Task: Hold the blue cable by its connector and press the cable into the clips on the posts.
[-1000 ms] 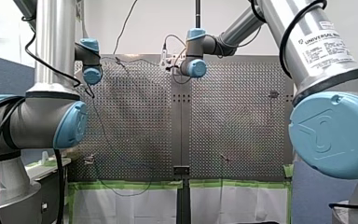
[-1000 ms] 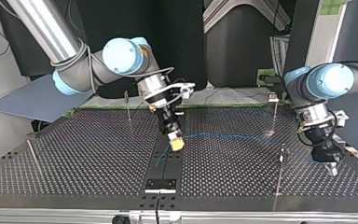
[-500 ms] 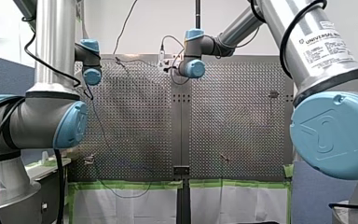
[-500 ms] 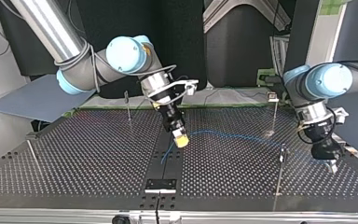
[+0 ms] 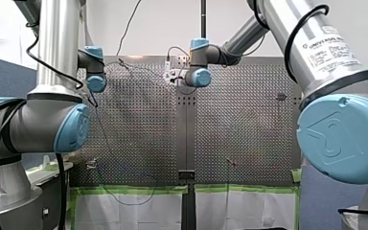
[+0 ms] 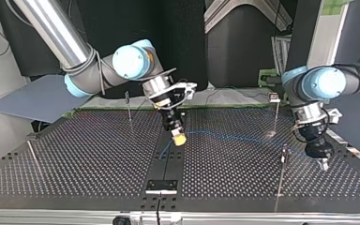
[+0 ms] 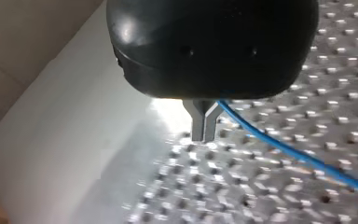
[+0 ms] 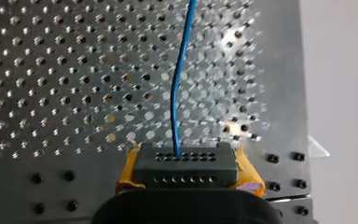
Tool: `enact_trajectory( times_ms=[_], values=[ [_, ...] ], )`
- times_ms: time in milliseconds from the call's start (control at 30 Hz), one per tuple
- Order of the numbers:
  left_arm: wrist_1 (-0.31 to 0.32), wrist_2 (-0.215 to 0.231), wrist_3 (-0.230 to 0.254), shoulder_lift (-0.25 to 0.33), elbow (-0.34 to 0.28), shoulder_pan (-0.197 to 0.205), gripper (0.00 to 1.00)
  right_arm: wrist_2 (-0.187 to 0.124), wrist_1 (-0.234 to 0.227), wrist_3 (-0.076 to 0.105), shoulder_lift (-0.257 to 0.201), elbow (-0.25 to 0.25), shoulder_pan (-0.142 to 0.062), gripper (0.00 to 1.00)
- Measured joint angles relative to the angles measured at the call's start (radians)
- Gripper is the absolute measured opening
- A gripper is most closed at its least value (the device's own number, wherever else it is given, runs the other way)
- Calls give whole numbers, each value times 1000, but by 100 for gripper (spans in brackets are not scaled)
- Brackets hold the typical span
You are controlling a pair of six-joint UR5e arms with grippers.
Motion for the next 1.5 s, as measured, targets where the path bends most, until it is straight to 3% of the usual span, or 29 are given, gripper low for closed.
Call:
enact_trajectory(
  times_ms=[400,600,1033,1133,1200,1233,1267,1300,1333,1367,1400,1433,1467,1500],
  values=[
    [90,34,-60,-23,16,6,0,8,2,17,6,-56,-40,0],
    [96,32,-83,-23,37,8,0,8,4,22,8,-68,-56,0],
    [94,37,-92,-23,41,4,0,7,5,28,8,-69,-70,0],
    [94,41,-93,-23,40,3,12,7,5,29,9,-69,-70,0],
    [93,49,-94,-23,40,2,12,7,5,29,9,-69,-70,0],
    [93,52,-94,-23,40,2,29,7,6,29,9,-69,-70,0],
    [92,55,-95,-23,40,2,40,7,6,29,9,-69,-69,0],
    [90,55,-96,-23,40,1,40,7,6,29,9,-69,-68,0],
    [87,54,-96,-23,40,1,49,7,6,29,9,-69,-67,0],
    [81,49,-94,-23,40,0,64,7,7,29,10,-69,-66,0],
    [76,45,-91,-23,40,0,64,7,8,29,10,-69,-65,0],
    [70,38,-86,-23,40,0,82,7,8,29,10,-69,-65,0],
    [60,29,-80,-23,40,-1,92,7,9,28,10,-69,-64,0],
    [52,21,-75,-23,40,-2,92,7,9,28,10,-69,-63,0]
  ],
)
